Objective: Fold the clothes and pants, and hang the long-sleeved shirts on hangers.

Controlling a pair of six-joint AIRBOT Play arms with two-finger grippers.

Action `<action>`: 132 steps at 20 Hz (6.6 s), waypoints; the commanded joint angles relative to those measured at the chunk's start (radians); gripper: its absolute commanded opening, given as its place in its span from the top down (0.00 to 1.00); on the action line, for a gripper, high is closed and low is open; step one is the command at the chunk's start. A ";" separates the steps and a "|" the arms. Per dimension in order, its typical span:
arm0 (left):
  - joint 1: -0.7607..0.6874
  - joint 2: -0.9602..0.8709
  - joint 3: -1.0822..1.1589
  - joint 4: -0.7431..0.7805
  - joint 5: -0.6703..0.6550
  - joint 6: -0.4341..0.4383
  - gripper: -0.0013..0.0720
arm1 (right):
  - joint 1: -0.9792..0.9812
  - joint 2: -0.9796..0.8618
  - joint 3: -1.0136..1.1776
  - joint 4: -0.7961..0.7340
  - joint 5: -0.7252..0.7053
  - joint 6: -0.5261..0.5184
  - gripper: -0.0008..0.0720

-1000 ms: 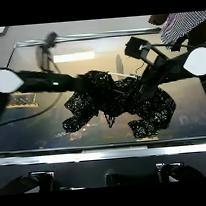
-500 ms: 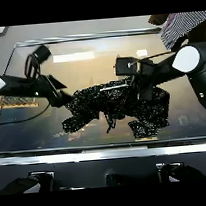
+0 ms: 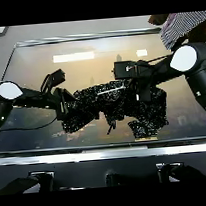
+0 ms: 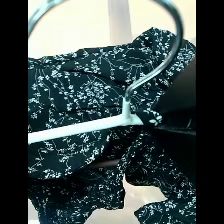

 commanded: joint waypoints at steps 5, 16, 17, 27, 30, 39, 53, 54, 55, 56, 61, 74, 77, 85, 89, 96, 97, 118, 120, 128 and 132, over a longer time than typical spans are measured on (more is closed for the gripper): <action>-0.037 -0.069 -0.010 -0.034 0.071 0.103 0.08 | 0.001 -0.001 0.000 0.030 0.001 -0.005 0.95; -0.073 -0.094 -0.010 0.041 0.125 0.102 0.87 | 0.001 -0.001 0.000 0.051 0.001 -0.005 0.95; -0.073 -0.094 -0.010 0.041 0.126 0.103 0.94 | 0.001 -0.001 0.000 0.051 0.000 -0.005 0.95; -0.073 -0.092 -0.009 0.040 0.129 0.103 0.94 | -0.002 0.003 0.000 0.023 -0.008 0.055 0.41; -0.073 -0.085 -0.009 0.040 0.129 0.103 0.94 | -0.045 0.032 0.000 -0.016 0.023 0.159 0.40; -0.073 -0.027 -0.009 -0.045 0.197 0.126 0.95 | -0.553 0.137 -0.057 0.172 0.100 0.131 0.37; -0.073 0.047 -0.009 -0.152 0.207 0.153 0.95 | -0.605 -0.079 -0.308 0.326 -0.161 -0.065 0.31; -0.073 0.047 -0.009 -0.152 0.207 0.153 0.95 | -0.605 -0.110 -0.308 0.359 -0.166 -0.092 0.31; -0.073 0.047 -0.009 -0.152 0.207 0.153 0.95 | -0.605 -0.137 -0.308 0.385 -0.165 -0.125 0.31; -0.073 0.047 -0.009 -0.152 0.207 0.153 0.95 | -0.605 -0.164 -0.308 0.408 -0.165 -0.148 0.30; -0.073 0.047 -0.009 -0.152 0.207 0.152 0.94 | -0.605 -0.263 -0.308 0.513 -0.152 -0.162 0.20; -0.073 0.046 -0.009 -0.152 0.208 0.152 0.94 | -0.494 -0.299 -0.304 0.475 -0.053 -0.241 0.95; -0.072 0.046 -0.009 -0.152 0.208 0.152 0.94 | -0.495 -0.227 -0.304 0.408 -0.032 -0.229 0.95; -0.071 0.045 -0.009 -0.150 0.323 0.022 0.51 | -0.495 0.142 -0.305 0.183 0.139 -0.023 0.96; -0.067 0.045 -0.010 -0.136 0.470 -0.114 0.23 | -0.495 0.332 -0.305 0.109 0.155 0.071 0.96; 0.065 0.045 -0.010 -0.049 0.506 -0.561 0.23 | -0.494 0.519 -0.305 0.034 0.146 0.234 0.96; 0.094 0.045 -0.009 -0.050 0.501 -0.665 0.23 | -0.494 0.531 -0.305 0.024 0.130 0.293 0.96; 0.159 0.045 -0.009 -0.103 0.393 -1.009 0.23 | -0.495 0.194 0.350 -0.946 0.319 1.514 0.95; 0.159 0.045 -0.009 -0.103 0.393 -1.013 0.23 | -0.495 0.127 0.451 -1.062 0.321 1.514 0.96; 0.159 0.045 -0.010 -0.103 0.392 -1.012 0.23 | -0.808 0.089 0.518 -1.072 0.093 1.593 0.96; 0.159 0.045 -0.010 -0.103 0.393 -1.013 0.23 | -0.813 0.089 0.520 -1.102 -0.095 1.702 0.96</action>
